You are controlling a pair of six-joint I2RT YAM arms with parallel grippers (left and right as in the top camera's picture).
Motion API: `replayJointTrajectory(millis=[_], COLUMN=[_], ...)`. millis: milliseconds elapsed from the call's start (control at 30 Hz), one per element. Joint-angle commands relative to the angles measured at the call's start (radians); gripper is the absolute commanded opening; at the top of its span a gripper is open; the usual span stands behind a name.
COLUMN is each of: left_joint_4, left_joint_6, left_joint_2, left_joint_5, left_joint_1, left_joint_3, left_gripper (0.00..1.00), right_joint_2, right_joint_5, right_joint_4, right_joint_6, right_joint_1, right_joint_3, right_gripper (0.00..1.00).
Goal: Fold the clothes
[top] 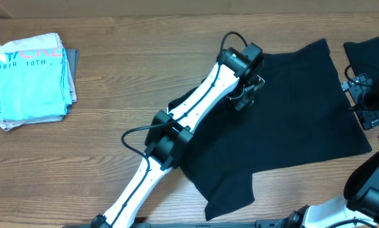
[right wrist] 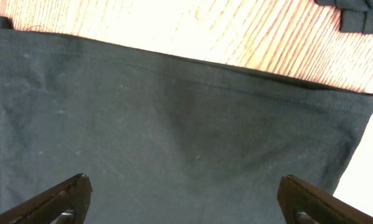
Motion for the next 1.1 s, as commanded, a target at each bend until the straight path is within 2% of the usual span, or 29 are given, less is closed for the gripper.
replayJointTrajectory(millis=[0, 67, 167, 200, 433, 533, 600, 733, 900, 1067], left_joint_4=[0.024, 0.036, 0.034, 0.029, 0.035, 0.042, 0.046, 0.044, 0.058, 0.07], left_joint_6=[-0.119, -0.203, -0.285, -0.306, -0.469, -0.477, -0.482, -0.553, -0.646, -0.75], left_joint_2=[-0.134, -0.157, -0.155, -0.148, -0.055, -0.015, -0.003, -0.002, -0.002, -0.002], left_joint_5=[-0.034, -0.027, 0.021, 0.06, 0.282, 0.413, 0.449, 0.369, 0.359, 0.27], left_joint_1=[0.075, 0.119, 0.177, 0.197, 0.244, 0.24, 0.235, 0.227, 0.24, 0.251], left_joint_3=[0.031, 0.031, 0.03, 0.027, 0.015, 0.015, 0.015, 0.015, 0.015, 0.014], left_gripper=[0.64, 0.75, 0.97, 1.0, 0.91, 0.87, 0.86, 0.9, 0.82, 0.83], right_joint_2=[-0.004, -0.004, -0.004, -0.004, -0.004, -0.004, -0.004, -0.004, -0.004, -0.004], right_joint_5=[0.001, 0.001, 0.001, 0.001, 0.001, 0.001, 0.001, 0.001, 0.001, 0.001], right_joint_4=[0.004, 0.004, 0.004, 0.004, 0.004, 0.004, 0.004, 0.004, 0.004, 0.004], right_joint_6=[-0.004, -0.003, -0.003, -0.004, -0.004, -0.004, -0.003, -0.004, -0.004, -0.003], right_joint_1=[0.001, 0.001, 0.001, 0.001, 0.001, 0.001, 0.001, 0.001, 0.001, 0.001], right_joint_3=[0.008, 0.008, 0.008, 0.008, 0.008, 0.008, 0.008, 0.008, 0.008, 0.008], right_gripper=[1.0, 1.0, 1.0, 1.0, 1.0, 1.0, 1.0, 1.0, 1.0, 1.0])
